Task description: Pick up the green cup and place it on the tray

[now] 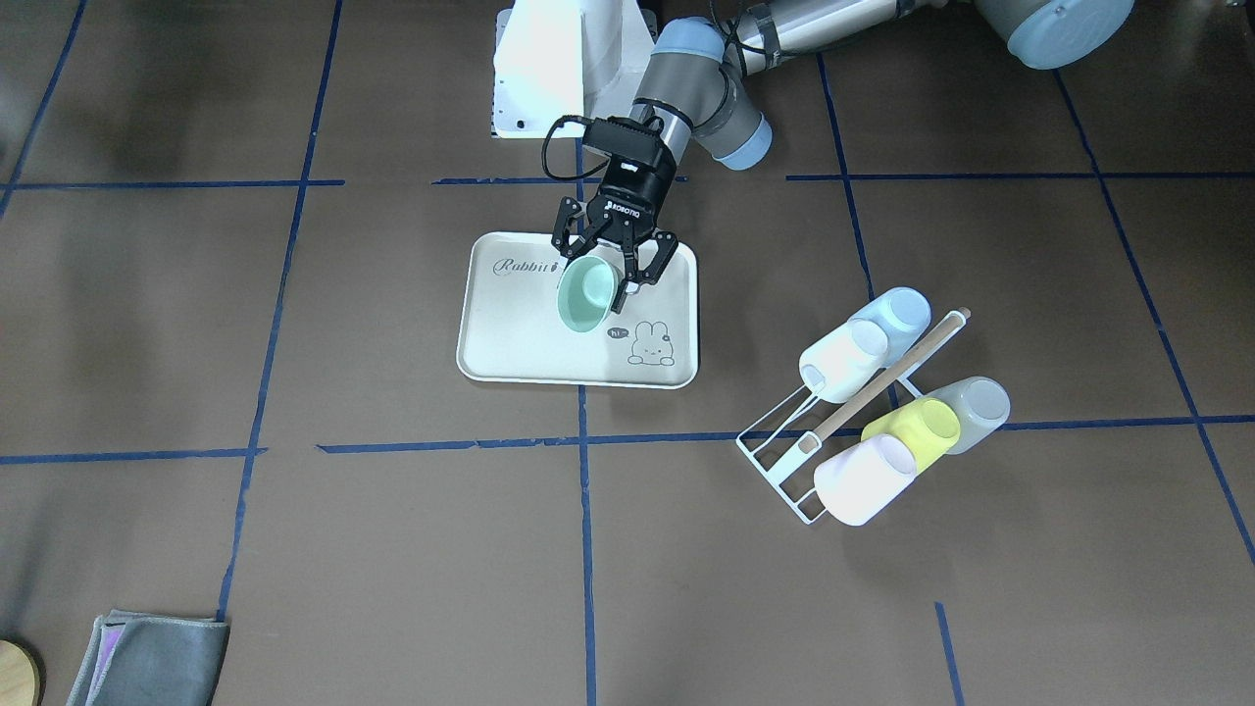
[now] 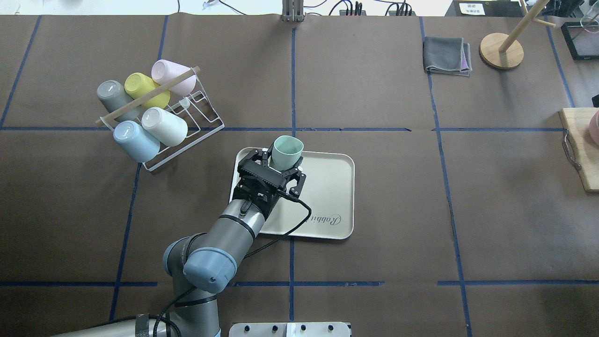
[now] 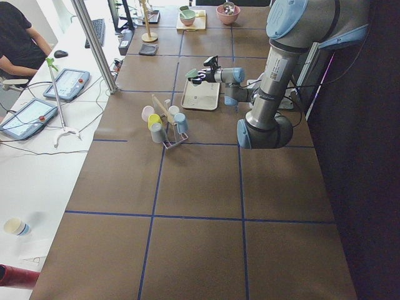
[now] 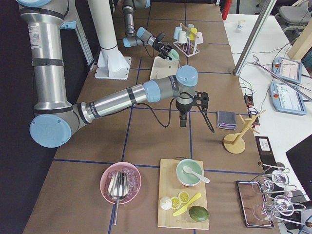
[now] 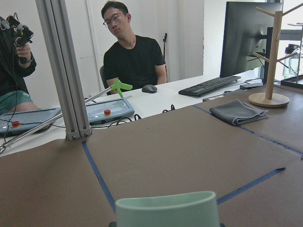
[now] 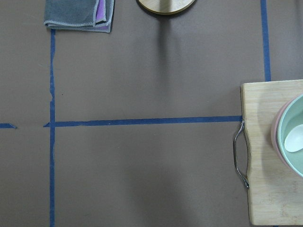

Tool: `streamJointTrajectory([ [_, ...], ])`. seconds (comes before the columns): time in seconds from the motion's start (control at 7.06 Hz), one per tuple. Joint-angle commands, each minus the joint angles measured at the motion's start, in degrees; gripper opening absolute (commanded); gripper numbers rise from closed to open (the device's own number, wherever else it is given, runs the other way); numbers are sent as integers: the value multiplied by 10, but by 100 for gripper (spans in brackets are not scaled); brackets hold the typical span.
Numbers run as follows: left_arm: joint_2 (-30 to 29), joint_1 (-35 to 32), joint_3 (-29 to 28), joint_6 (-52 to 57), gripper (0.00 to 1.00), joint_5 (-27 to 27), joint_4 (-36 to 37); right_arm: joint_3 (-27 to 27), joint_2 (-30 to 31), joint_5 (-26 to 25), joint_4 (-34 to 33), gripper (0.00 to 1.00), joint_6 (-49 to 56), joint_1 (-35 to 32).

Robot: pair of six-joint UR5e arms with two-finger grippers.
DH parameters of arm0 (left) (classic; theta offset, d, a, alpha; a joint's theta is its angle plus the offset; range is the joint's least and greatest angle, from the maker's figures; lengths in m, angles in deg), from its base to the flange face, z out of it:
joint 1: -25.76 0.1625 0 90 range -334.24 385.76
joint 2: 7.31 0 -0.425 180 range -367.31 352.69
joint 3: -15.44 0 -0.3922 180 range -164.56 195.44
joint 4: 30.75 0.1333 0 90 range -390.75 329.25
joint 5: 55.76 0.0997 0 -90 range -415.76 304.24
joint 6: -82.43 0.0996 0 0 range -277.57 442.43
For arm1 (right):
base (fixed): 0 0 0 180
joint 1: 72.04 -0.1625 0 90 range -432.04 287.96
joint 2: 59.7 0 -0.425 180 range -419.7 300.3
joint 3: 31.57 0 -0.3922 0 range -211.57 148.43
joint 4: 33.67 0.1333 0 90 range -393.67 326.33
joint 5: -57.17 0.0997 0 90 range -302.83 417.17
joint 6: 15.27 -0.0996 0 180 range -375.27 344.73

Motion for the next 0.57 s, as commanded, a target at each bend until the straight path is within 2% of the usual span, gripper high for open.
streamJointTrajectory([
  [0.0, -2, 6, -15, -1, 63, 0, -20, 0, -2, -1, 0, 100, 0, 0],
  [0.42, -12, 21, -44, -2, 63, -1, -36, -1, -2, 0, 0, 100, -1, 0],
])
